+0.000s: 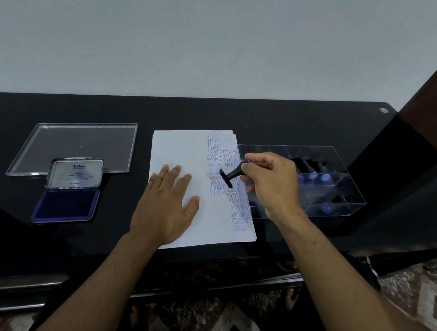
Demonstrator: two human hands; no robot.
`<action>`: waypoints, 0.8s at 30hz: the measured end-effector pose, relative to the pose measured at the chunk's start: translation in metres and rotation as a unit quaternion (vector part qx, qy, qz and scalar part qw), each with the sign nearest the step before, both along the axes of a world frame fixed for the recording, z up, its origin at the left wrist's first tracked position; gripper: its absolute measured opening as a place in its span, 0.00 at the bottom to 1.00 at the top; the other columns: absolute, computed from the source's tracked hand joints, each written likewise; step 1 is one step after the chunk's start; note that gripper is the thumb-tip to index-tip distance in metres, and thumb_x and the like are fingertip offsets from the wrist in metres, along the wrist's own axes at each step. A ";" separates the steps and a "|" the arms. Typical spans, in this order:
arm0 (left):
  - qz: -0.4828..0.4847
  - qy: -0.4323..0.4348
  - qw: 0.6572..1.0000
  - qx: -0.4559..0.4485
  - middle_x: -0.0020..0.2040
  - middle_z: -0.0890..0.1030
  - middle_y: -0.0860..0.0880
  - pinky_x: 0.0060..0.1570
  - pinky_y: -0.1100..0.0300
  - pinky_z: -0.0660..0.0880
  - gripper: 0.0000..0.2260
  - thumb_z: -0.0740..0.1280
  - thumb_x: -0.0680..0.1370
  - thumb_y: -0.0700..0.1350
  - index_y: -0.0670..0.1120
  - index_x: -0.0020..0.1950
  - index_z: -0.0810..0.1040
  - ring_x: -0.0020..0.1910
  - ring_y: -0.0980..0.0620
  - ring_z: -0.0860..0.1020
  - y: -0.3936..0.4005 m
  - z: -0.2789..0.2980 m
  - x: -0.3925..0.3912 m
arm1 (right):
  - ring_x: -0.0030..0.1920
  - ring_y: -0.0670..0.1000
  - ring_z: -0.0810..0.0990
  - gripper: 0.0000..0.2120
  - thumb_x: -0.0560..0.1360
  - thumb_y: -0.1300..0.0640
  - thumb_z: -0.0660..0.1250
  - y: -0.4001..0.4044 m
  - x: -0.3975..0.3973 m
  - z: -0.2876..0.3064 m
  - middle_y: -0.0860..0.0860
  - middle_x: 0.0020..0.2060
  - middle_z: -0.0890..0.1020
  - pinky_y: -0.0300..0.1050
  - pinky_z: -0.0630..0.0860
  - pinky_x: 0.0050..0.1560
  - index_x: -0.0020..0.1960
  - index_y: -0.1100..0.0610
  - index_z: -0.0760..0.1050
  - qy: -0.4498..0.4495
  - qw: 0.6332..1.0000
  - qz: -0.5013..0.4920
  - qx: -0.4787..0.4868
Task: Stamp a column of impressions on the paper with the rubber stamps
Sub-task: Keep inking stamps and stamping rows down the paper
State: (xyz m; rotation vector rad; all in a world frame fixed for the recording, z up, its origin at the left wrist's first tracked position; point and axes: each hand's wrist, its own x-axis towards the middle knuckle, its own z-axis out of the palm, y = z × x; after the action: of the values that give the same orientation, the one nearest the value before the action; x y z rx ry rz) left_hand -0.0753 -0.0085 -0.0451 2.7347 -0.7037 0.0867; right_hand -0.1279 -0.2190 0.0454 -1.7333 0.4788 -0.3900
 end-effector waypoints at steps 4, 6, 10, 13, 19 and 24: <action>0.001 0.001 1.000 0.001 0.82 0.58 0.46 0.80 0.47 0.49 0.34 0.44 0.79 0.65 0.49 0.79 0.64 0.82 0.46 0.49 0.001 0.000 0.000 | 0.38 0.51 0.85 0.09 0.75 0.63 0.71 0.000 -0.001 0.000 0.51 0.37 0.85 0.43 0.81 0.35 0.47 0.49 0.82 0.000 1.000 0.002 -0.001; 0.000 0.002 1.000 0.002 0.82 0.58 0.46 0.80 0.46 0.49 0.34 0.44 0.79 0.65 0.49 0.80 0.63 0.82 0.46 0.49 0.001 0.000 0.000 | 0.38 0.51 0.85 0.09 0.75 0.63 0.71 0.000 -0.001 0.000 0.51 0.37 0.85 0.44 0.81 0.35 0.47 0.49 0.82 -0.001 1.000 0.002 -0.005; 0.002 0.004 1.000 -0.001 0.82 0.57 0.47 0.80 0.47 0.48 0.34 0.45 0.79 0.65 0.49 0.79 0.63 0.82 0.47 0.49 0.001 -0.001 0.000 | 0.38 0.52 0.85 0.10 0.74 0.63 0.71 -0.001 -0.001 0.000 0.51 0.37 0.85 0.44 0.81 0.35 0.45 0.48 0.82 -0.008 1.000 0.001 -0.003; 0.001 0.005 1.000 -0.001 0.82 0.57 0.47 0.80 0.47 0.48 0.33 0.45 0.80 0.65 0.49 0.80 0.63 0.82 0.47 0.48 0.001 -0.001 0.000 | 0.38 0.52 0.85 0.10 0.75 0.63 0.71 -0.001 -0.001 0.000 0.51 0.37 0.86 0.43 0.80 0.35 0.45 0.48 0.82 -0.012 1.000 0.000 -0.002; -0.001 0.005 1.000 0.000 0.82 0.58 0.46 0.80 0.47 0.48 0.33 0.46 0.80 0.64 0.49 0.80 0.63 0.82 0.46 0.49 0.001 0.000 0.000 | 0.39 0.50 0.85 0.11 0.75 0.63 0.71 -0.002 -0.001 0.000 0.49 0.38 0.86 0.43 0.81 0.36 0.45 0.46 0.82 -0.014 1.000 0.001 -0.007; -0.007 0.021 1.000 0.000 0.82 0.57 0.46 0.80 0.47 0.48 0.35 0.45 0.78 0.66 0.49 0.80 0.62 0.82 0.46 0.49 0.001 0.005 0.004 | 0.39 0.49 0.85 0.08 0.75 0.62 0.71 -0.001 -0.001 0.000 0.49 0.39 0.85 0.42 0.81 0.35 0.50 0.50 0.83 -0.009 1.000 0.003 -0.008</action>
State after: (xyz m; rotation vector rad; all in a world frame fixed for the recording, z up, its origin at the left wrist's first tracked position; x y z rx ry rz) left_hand -0.0717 -0.0075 -0.0399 2.7232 -0.7114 0.0256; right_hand -0.1294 -0.2197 0.0457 -1.7456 0.4574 -0.4059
